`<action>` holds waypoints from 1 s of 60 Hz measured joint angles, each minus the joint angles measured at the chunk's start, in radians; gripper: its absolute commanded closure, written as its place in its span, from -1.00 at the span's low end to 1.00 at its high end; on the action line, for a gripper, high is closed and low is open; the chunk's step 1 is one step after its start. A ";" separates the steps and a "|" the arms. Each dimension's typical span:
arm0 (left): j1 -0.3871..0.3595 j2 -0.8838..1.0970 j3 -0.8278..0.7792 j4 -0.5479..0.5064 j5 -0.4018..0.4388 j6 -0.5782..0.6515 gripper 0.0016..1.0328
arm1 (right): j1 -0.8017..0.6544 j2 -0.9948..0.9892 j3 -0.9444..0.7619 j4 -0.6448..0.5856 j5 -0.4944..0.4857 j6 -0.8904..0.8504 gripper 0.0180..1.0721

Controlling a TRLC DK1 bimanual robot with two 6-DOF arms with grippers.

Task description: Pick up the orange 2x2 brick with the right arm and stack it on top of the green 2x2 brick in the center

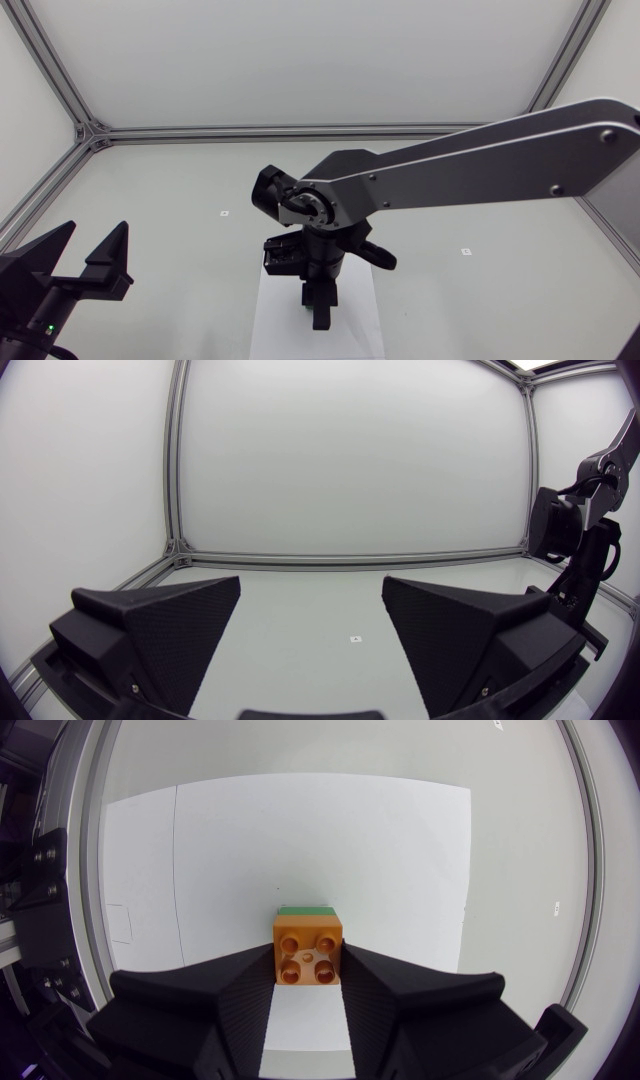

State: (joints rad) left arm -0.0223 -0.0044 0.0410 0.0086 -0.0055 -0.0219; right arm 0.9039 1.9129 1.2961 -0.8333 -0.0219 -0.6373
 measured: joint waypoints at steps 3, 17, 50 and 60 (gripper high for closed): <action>0.000 0.000 0.000 0.000 0.000 0.000 -0.92 | 0.000 0.000 0.001 0.000 0.000 0.000 0.41; 0.000 0.000 0.000 0.000 0.000 0.000 -0.92 | 0.009 0.000 0.001 0.000 0.000 0.000 0.41; 0.000 0.000 0.000 0.000 0.000 0.000 -0.92 | 0.009 0.012 0.001 0.000 0.001 0.000 0.41; 0.000 0.000 0.000 0.000 0.000 0.000 -0.92 | 0.009 0.013 0.001 0.000 0.004 0.000 0.41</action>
State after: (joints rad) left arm -0.0227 -0.0044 0.0410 0.0086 -0.0055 -0.0223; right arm 0.9127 1.9255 1.2972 -0.8337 -0.0181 -0.6376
